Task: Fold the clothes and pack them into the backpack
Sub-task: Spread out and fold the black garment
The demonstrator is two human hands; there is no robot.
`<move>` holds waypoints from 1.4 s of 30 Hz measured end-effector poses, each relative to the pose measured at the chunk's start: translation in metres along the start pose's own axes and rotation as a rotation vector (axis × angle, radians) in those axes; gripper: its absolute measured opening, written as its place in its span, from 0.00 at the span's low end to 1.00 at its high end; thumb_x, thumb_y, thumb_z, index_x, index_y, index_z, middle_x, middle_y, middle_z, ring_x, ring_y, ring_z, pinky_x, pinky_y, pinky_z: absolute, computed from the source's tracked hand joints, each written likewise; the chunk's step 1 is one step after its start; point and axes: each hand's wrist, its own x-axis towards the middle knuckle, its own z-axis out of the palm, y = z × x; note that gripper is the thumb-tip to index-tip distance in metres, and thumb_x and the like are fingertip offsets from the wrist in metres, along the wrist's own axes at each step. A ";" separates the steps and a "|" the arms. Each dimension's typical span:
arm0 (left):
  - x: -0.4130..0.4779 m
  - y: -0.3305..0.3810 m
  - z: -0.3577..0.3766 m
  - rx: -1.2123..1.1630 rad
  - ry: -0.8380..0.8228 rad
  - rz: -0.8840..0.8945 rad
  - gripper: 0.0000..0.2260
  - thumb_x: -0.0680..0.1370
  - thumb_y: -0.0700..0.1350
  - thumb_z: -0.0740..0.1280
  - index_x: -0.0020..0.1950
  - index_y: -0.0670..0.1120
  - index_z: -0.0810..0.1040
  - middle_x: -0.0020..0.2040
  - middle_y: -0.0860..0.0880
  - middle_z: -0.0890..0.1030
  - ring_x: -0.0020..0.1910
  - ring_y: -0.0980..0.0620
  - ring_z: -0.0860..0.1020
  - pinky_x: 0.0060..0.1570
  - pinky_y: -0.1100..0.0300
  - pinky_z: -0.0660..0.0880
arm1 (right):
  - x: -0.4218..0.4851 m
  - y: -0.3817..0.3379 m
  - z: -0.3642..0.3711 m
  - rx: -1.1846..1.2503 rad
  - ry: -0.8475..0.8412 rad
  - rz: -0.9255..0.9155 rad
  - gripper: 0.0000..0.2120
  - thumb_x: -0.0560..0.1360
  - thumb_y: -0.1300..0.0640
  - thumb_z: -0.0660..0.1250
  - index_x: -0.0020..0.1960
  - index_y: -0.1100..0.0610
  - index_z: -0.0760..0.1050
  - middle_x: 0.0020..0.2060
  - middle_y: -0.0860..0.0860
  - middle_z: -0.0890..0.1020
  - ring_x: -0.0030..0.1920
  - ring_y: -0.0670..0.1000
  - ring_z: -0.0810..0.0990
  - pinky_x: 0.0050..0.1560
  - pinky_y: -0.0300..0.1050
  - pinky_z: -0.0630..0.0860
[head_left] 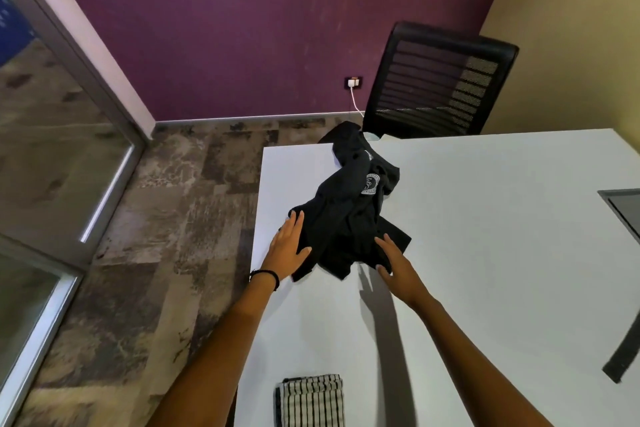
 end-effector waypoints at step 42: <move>0.027 0.004 0.056 -0.168 -0.182 -0.241 0.26 0.77 0.52 0.66 0.71 0.43 0.65 0.65 0.42 0.72 0.64 0.44 0.72 0.64 0.53 0.71 | 0.026 0.039 0.023 -0.030 0.230 0.435 0.23 0.74 0.68 0.63 0.26 0.51 0.61 0.25 0.49 0.70 0.28 0.48 0.69 0.30 0.41 0.62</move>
